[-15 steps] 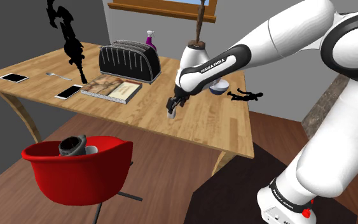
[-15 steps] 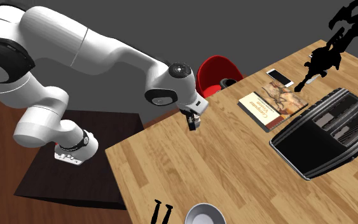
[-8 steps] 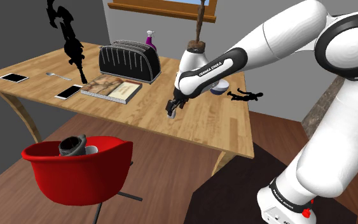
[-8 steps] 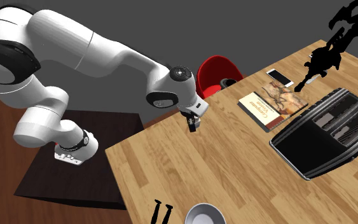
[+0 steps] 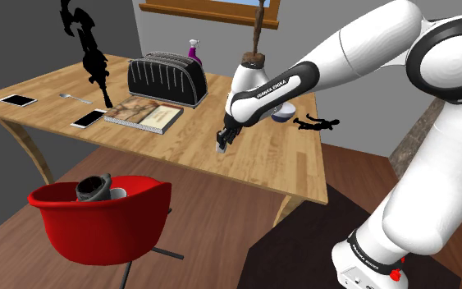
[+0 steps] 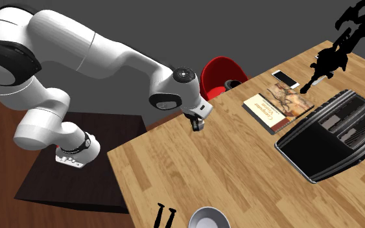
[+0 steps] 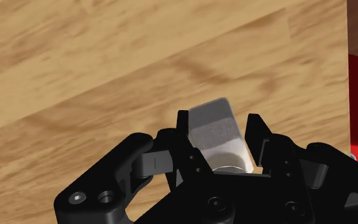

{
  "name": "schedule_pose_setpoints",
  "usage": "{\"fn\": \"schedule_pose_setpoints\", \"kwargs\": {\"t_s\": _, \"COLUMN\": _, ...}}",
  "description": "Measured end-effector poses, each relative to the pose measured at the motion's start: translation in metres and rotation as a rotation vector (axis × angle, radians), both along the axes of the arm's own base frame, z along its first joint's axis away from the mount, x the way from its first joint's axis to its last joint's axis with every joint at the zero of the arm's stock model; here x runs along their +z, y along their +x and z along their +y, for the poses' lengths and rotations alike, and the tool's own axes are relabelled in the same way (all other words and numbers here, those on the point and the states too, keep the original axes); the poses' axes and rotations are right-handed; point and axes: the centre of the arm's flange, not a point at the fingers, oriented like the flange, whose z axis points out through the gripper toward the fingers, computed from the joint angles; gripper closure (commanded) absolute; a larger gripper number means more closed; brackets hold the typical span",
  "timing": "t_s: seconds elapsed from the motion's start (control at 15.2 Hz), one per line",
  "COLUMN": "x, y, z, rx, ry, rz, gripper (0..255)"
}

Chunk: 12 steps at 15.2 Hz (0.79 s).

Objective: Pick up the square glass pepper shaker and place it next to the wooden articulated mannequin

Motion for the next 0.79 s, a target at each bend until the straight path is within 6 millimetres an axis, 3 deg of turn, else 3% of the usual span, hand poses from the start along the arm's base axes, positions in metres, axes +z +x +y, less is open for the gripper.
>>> {"fn": "schedule_pose_setpoints", "kwargs": {"t_s": 0.33, "x": 0.002, "y": 0.0, "z": 0.0, "rx": 0.0, "ry": 0.0, "rz": 0.0, "gripper": 255}}
{"fn": "schedule_pose_setpoints", "kwargs": {"t_s": 0.79, "x": 0.037, "y": -0.001, "z": 0.0, "rx": 0.001, "ry": 0.0, "rz": 0.0, "gripper": 255}}
